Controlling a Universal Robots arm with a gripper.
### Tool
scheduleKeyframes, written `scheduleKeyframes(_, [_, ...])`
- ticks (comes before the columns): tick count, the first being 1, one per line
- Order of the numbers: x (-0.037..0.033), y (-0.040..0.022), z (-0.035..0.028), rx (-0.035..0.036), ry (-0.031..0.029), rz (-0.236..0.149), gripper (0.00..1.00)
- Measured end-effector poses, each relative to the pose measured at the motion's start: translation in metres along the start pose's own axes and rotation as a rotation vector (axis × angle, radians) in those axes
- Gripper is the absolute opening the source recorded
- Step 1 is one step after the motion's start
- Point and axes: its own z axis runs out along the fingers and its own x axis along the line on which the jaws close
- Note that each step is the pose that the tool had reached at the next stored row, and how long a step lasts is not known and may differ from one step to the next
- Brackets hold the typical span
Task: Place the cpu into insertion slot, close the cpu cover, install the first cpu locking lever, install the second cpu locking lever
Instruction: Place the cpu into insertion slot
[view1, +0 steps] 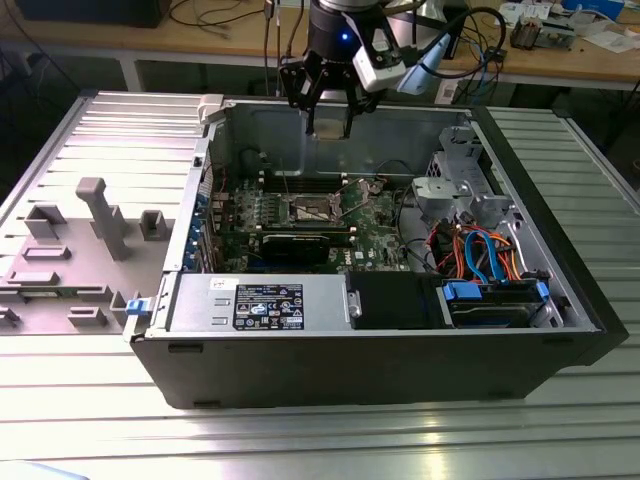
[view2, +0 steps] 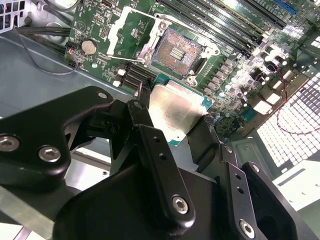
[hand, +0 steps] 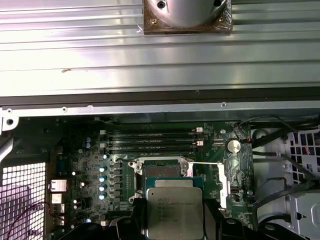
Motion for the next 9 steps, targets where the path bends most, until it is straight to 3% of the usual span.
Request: scheduleKeyframes(9, [0.0, -0.0002, 0.0017, 0.0, 0.0, 0.0, 0.55])
